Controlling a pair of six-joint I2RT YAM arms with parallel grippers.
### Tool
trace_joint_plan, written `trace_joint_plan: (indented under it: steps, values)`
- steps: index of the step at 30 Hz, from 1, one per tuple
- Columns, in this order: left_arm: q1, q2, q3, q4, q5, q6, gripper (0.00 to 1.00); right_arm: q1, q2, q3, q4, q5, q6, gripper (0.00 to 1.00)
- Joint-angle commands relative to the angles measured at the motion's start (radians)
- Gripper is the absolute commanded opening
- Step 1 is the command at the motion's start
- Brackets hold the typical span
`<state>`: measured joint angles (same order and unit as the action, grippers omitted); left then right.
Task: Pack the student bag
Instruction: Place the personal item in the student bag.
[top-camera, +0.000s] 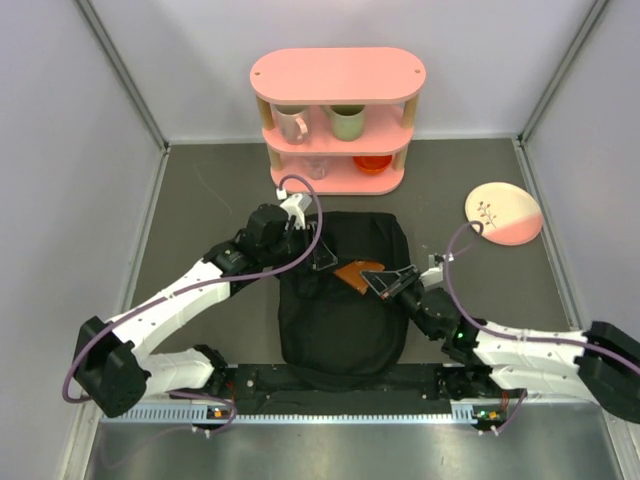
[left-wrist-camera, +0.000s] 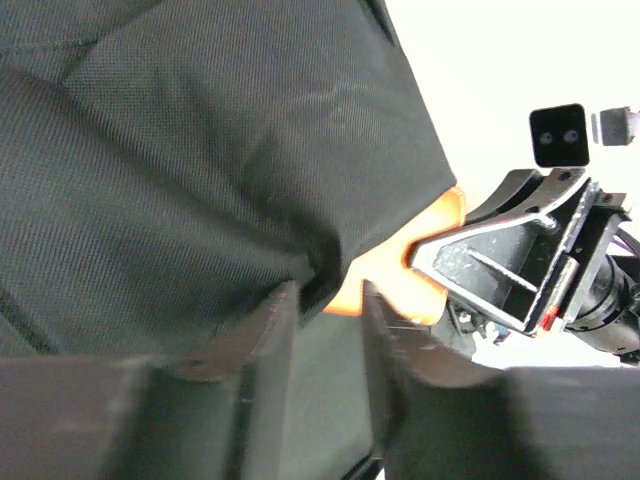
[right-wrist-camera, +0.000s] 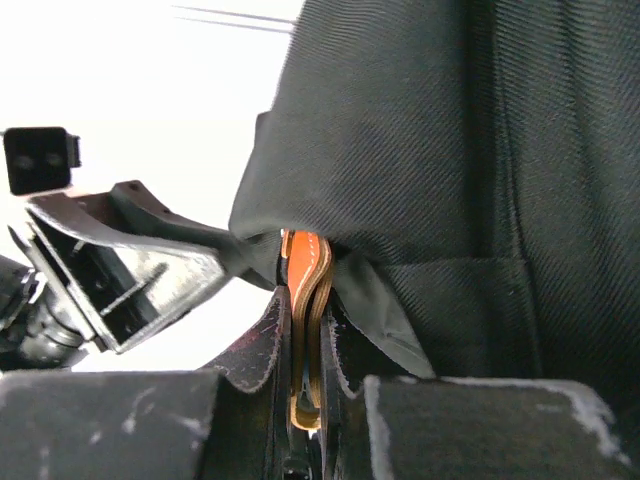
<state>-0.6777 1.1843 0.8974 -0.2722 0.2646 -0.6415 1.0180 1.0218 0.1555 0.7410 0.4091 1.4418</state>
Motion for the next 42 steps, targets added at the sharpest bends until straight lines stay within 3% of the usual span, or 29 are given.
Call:
trace_joint_plan:
  steps: [1, 2, 5, 10, 13, 22, 28, 34, 38, 42]
  values:
    - [-0.006, -0.035, -0.014, 0.004, 0.028, 0.014, 0.49, -0.009, -0.166, 0.021, -0.101, 0.191, -0.089, 0.0]
    - [-0.006, -0.035, -0.015, 0.007, 0.028, 0.014, 0.59, -0.007, -0.196, 0.019, -0.11, 0.192, -0.096, 0.0]
    - [-0.006, -0.034, -0.022, 0.031, 0.045, 0.014, 0.71, -0.009, -0.224, 0.001, -0.118, 0.183, -0.109, 0.0]
    - [-0.01, -0.02, -0.023, 0.067, 0.1, 0.014, 0.73, -0.007, -0.229, 0.027, -0.207, 0.181, -0.136, 0.0]
    - [-0.01, -0.005, -0.029, 0.082, 0.116, 0.008, 0.73, -0.007, -0.162, 0.036, -0.152, 0.169, -0.138, 0.0]
    - [-0.008, -0.058, -0.028, 0.042, 0.035, 0.023, 0.74, 0.051, 0.263, 0.088, 0.412, 0.207, -0.113, 0.0]
    - [-0.006, -0.124, -0.02, -0.055, -0.082, 0.066, 0.78, 0.109, 0.383, 0.173, 0.435, 0.226, -0.123, 0.0]
    - [-0.002, -0.175, -0.022, -0.108, -0.136, 0.098, 0.81, 0.122, 0.426, 0.179, 0.465, 0.397, -0.17, 0.0]
    - [0.003, -0.213, -0.041, -0.134, -0.182, 0.112, 0.84, 0.073, 0.396, 0.208, 0.345, 0.439, -0.218, 0.0]
    - [0.006, -0.245, -0.071, -0.134, -0.206, 0.1, 0.88, -0.004, 0.417, 0.207, 0.383, 0.422, -0.239, 0.0]
